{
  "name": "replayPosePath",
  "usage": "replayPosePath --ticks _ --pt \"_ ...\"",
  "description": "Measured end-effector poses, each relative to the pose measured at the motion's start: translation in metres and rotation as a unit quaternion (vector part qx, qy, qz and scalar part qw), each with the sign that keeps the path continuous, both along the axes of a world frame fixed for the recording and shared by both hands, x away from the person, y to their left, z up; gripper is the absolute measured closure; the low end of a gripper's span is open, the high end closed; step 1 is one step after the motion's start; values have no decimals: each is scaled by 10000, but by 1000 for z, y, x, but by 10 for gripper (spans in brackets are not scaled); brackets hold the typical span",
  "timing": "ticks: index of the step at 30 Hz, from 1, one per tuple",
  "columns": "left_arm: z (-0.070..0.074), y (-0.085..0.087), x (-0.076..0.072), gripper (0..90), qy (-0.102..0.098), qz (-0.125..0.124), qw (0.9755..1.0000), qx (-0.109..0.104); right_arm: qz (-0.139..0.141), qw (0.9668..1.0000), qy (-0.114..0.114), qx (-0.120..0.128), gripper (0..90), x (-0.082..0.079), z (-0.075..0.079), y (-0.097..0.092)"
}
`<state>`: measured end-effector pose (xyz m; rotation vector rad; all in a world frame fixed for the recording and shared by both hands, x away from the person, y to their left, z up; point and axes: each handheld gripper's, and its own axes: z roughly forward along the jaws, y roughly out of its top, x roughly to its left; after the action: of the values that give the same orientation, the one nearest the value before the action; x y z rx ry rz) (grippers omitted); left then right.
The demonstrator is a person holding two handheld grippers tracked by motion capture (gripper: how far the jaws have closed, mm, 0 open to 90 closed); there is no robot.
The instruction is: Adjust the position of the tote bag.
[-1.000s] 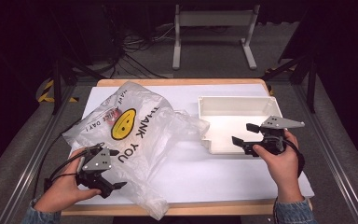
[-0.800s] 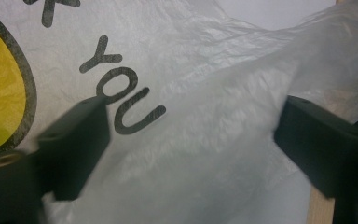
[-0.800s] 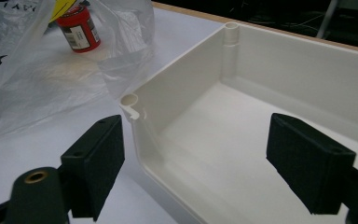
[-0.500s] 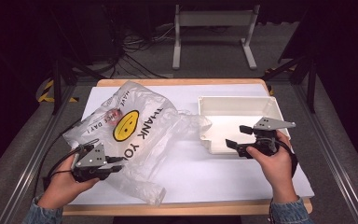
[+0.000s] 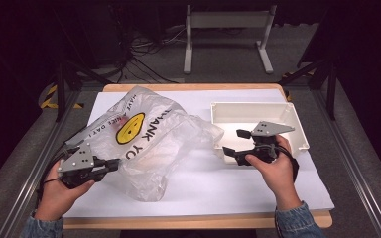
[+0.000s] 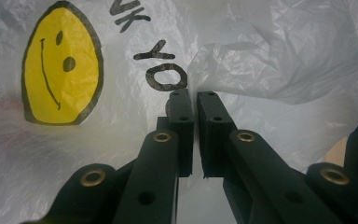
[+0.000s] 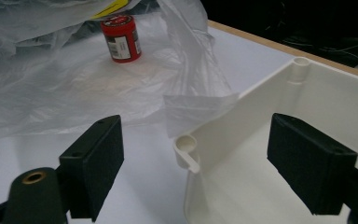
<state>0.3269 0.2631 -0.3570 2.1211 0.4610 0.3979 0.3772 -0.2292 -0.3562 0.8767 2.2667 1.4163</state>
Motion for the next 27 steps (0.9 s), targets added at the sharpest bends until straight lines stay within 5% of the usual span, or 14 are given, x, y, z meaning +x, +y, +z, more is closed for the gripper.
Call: replayPosePath --ticks 3,7,20,27 --pt "0 3 1 857 -3 29 9999 -119 -43 9989 470 52 185 5 -4 14" --pt "-1 7 4 857 -25 103 9997 -241 9 9996 240 -168 181 20 -7 31" --pt "-4 24 10 864 62 239 9955 -910 131 9998 110 67 182 49 -15 56" --pt "-7 28 14 863 104 272 9938 -1076 258 9996 61 -91 417 58 -20 72"
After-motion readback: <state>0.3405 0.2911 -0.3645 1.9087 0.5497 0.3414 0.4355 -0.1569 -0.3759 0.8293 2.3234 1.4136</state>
